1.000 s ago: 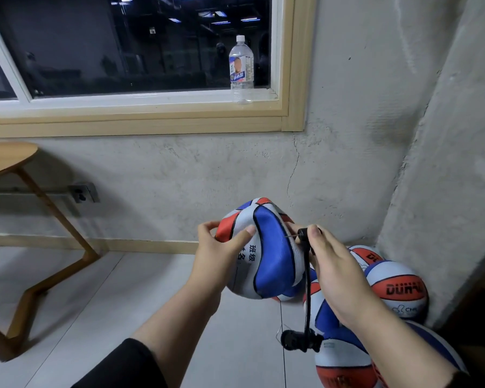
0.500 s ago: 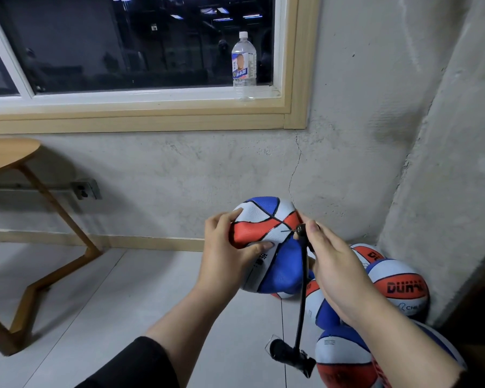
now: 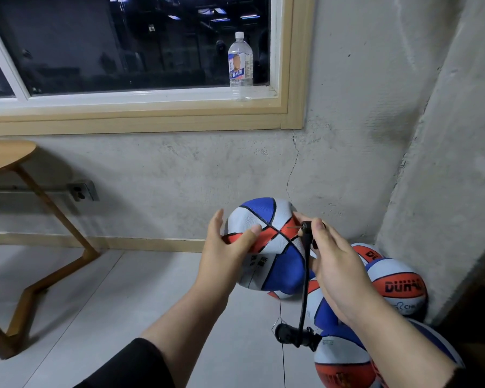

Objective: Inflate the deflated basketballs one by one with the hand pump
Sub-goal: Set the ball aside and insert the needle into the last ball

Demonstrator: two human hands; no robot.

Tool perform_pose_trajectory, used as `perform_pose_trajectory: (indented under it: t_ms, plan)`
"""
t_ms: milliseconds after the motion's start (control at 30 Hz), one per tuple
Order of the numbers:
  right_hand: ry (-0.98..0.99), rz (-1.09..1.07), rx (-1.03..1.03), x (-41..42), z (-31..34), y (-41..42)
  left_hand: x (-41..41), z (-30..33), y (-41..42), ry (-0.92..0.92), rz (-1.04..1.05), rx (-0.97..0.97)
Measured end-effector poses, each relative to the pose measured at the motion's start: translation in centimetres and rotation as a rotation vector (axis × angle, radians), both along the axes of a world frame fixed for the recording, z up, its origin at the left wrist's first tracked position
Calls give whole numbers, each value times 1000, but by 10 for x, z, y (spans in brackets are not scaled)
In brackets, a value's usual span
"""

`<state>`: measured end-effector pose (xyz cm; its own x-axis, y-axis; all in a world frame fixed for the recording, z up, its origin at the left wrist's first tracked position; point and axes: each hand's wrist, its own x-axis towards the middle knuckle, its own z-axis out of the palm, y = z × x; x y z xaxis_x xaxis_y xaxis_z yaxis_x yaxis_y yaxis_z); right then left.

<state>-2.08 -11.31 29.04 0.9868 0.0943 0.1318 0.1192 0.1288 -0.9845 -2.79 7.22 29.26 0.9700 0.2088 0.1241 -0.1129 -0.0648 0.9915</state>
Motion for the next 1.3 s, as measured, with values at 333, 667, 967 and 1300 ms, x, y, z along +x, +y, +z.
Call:
perform_pose_trajectory:
  t_ms: [333,667,967,1300]
  plan:
    - [103,-13,114,-2,-3,6,1,-5,3,-118,80,257]
    - [139,44,175,-1,-5,7,1,-1,-7,-158,131,343]
    - [98,40,23,-9,1,12,3,-4,-4,-86,86,290]
    - [85,50,-30,-14,-3,18,7,1,-1,0,107,375]
